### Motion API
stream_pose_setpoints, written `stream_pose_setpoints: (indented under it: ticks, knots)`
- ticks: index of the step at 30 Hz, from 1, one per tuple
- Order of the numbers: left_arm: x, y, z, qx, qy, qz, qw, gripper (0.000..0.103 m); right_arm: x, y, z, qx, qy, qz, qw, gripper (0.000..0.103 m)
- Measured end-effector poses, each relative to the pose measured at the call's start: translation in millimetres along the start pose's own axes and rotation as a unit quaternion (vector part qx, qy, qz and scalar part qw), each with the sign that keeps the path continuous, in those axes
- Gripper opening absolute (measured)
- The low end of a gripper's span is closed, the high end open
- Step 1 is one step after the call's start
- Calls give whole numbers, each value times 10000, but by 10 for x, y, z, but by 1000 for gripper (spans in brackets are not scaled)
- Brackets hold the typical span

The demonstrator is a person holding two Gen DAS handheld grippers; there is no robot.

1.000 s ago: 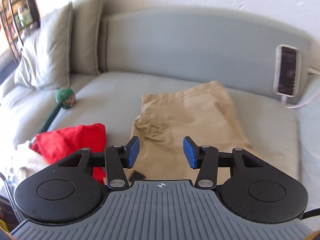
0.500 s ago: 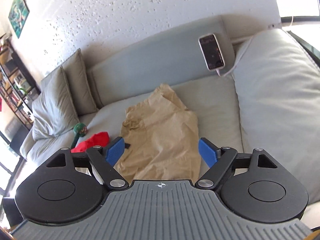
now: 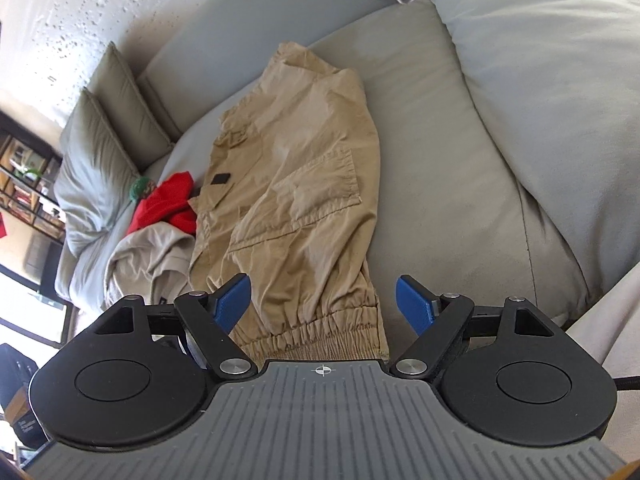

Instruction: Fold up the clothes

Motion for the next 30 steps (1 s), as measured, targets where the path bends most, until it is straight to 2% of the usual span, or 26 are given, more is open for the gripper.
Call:
stream_pose_setpoints:
  ticks: [6,12,18,21,24,28,30]
  knots:
    - [90,-68,42,220,14,-100,9997,63,34,3,84,186,-54,-92,9998,82]
    - [43,36,-198,-446,156,595,9971,59,102,-16,92,167,-135,-154,9997,81]
    - [278,231,-254,-186,612,555,9964,55,198,-46,64,109,-214,-264,9994,82]
    - [403,311,-324,-284,645,478,9964,44,207,-57,46,50,-236,-291,9993,81]
    - [524,346,-362,-372,439,373,9976,28,209,-54,51,-3,-303,-257,9992,82]
    - [540,372,-310,-83,508,400,9979,8,235,-49,76,27,-372,-273,9989,81]
    - [504,376,-279,37,604,467,9971,4,246,-53,82,24,-382,-296,9988,81]
Point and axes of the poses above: each gripper's, at about its wrist camera, not at the fingertips, and x roughly the way its jaws point, z to its right, y to its top, the point moved 3 cm from there along x, roughly the way its jaws point, and after that the axes turned 15 degrees about x, right-handed, at the moved point
